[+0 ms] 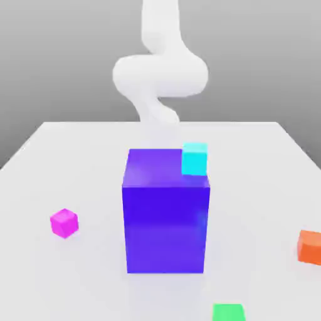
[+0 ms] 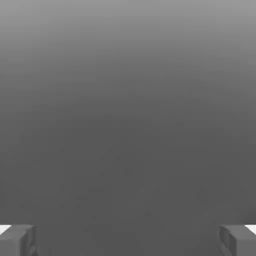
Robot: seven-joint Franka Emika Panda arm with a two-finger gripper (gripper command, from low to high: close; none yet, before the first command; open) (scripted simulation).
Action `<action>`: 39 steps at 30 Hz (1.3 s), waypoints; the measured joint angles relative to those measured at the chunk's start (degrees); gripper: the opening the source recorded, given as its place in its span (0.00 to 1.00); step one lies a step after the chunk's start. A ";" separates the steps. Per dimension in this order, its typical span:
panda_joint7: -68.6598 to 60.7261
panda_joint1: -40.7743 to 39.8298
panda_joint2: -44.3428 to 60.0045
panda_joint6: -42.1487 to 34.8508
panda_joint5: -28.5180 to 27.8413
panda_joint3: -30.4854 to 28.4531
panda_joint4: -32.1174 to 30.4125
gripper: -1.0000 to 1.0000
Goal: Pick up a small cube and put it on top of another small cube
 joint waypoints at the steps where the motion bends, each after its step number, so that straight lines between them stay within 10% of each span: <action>1: -0.55 -0.65 1.91 1.48 -0.02 -1.46 -1.64 0.50; 19: -9.77 -17.41 39.99 30.43 -1.49 -23.71 -30.61 0.50; 33: -26.89 -34.45 56.51 42.90 21.19 -1.37 -27.91 0.50; 34: -26.66 -36.15 57.48 43.73 21.00 0.35 -27.84 0.00; 39: -26.52 -36.17 57.47 43.66 20.86 0.35 -27.84 0.00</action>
